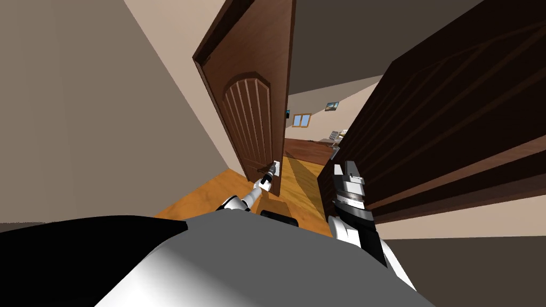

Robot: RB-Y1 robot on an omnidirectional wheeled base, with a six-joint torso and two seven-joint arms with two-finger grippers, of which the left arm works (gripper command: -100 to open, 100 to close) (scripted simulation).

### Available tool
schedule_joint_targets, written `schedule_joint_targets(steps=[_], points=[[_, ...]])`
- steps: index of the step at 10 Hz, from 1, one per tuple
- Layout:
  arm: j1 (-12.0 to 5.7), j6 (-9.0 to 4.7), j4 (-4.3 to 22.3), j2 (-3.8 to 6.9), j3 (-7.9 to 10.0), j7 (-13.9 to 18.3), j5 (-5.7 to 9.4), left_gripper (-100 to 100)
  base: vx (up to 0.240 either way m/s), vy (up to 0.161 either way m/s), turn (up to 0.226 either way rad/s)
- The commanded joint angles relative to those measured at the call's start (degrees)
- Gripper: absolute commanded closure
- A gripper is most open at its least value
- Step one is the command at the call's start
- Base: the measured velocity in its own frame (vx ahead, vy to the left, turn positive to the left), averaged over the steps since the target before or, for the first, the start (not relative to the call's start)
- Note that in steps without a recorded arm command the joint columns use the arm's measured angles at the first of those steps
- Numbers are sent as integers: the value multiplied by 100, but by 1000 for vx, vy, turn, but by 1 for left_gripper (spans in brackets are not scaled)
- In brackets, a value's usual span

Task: Push the door open

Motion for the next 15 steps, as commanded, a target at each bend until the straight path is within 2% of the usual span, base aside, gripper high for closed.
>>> schedule_joint_targets(steps=[1, 2, 7, 8, 15], points=[[0, 0, 0, 0, 0, 0, 0, -100, 94, -15, -2], [0, 0, 0, 0, 0, 0, 0, 100, -12, -2, 7], [0, 0, 0, 0, 0, 0, 0, 100, -12, 3, -5], [-18, -2, 4, 59, 77, -21, 19, 100, 100, -59, 16], [-5, -21, 54, 241, 408, -105, 104, 100, 168, -113, 47]])
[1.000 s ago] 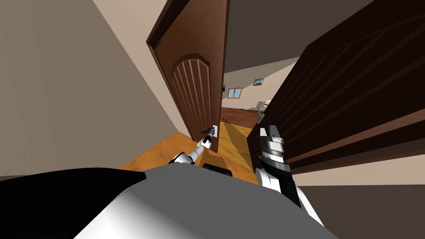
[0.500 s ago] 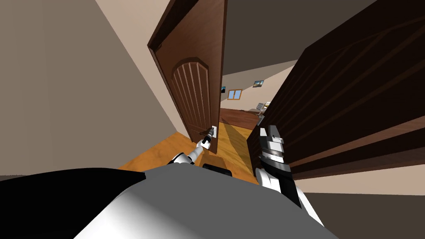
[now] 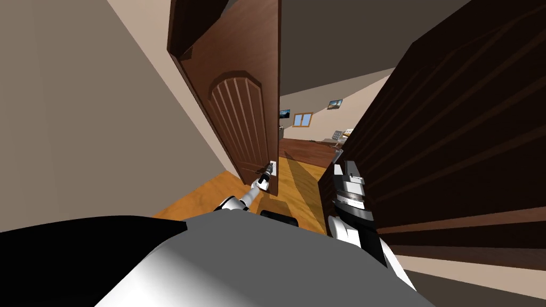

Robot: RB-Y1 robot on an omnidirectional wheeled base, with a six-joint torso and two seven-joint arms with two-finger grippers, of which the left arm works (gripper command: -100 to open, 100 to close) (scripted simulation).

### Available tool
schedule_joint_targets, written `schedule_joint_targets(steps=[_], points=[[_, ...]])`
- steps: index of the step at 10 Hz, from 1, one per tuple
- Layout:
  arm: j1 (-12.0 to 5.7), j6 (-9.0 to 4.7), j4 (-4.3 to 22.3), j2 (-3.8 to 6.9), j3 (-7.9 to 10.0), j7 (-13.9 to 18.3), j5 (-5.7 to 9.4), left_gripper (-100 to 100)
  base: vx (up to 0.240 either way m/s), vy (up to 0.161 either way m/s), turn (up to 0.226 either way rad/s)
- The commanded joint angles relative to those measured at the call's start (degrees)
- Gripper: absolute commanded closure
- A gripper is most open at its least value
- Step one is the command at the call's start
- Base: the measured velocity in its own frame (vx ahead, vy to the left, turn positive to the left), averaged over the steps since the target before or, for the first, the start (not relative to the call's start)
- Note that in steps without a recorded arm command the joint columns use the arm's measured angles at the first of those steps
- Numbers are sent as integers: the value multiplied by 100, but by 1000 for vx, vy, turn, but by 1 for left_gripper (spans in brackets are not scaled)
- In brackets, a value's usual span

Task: Push the door open

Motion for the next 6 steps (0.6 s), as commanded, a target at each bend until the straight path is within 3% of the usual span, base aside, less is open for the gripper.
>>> schedule_joint_targets(steps=[1, 6], points=[[-68, -38, 77, 115, 160, -23, 44, 100, 163, -110, 69], [-55, -57, 126, 232, 485, -106, 127, 100, 177, -161, 80]])
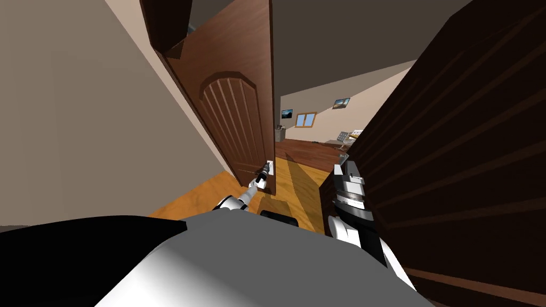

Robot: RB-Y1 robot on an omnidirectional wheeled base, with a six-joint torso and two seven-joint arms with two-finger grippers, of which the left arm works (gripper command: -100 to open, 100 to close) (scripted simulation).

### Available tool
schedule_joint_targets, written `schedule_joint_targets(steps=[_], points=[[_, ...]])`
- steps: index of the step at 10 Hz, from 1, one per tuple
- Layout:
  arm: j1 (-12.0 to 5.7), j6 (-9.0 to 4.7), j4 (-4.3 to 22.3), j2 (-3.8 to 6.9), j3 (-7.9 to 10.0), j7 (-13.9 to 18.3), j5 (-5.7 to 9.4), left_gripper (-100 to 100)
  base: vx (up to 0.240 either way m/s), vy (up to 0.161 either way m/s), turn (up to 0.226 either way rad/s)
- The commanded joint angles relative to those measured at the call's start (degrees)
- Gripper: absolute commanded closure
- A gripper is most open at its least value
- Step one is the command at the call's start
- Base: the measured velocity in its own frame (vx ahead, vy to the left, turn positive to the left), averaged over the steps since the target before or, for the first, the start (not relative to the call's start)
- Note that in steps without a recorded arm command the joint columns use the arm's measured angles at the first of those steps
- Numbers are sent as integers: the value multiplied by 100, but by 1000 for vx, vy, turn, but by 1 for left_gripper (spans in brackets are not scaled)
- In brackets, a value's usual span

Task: Push the door open

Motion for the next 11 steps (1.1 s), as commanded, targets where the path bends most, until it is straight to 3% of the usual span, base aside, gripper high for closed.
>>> schedule_joint_targets(steps=[1, 7, 9, 11], points=[[-19, 1, -15, 94, 164, -38, 40, 100, 151, -154, 71], [-2, -23, 48, 204, 582, -145, 148, 100, 174, -157, 80], [-2, -23, 48, 204, 582, -145, 148, 100, 89, -54, 25], [4, -31, 70, 236, 724, -182, 184, 100, 129, -134, 67]])
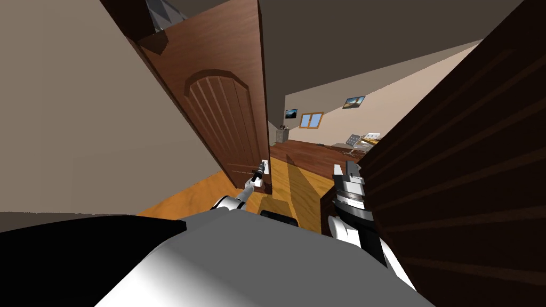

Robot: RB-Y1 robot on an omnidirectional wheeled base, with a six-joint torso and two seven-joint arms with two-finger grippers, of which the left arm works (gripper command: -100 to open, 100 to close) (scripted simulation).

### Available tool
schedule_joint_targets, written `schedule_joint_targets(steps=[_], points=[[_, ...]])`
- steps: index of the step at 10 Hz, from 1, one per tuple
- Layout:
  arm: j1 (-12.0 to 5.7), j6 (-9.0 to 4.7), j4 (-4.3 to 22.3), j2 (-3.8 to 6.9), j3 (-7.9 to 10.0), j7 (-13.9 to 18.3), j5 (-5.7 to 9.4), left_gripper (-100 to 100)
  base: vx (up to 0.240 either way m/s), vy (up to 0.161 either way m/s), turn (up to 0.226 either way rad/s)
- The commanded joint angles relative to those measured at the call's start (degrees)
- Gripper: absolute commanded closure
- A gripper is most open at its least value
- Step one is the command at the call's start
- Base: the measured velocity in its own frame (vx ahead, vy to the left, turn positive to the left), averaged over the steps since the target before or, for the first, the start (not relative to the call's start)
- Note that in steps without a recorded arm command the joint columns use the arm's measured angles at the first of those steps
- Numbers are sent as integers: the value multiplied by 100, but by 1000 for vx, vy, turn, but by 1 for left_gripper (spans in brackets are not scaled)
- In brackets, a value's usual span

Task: Push the door open

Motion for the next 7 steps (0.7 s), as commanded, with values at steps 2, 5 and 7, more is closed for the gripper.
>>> schedule_joint_targets(steps=[2, 5, 7], points=[[-5, -45, 8, 53, 137, -26, 36, 100, 138, -113, 65], [15, -38, 51, 76, 186, -33, 49, 100, 113, -78, 43], [10, -57, 67, 123, 296, -58, 83, 100, 147, -38, 35]])
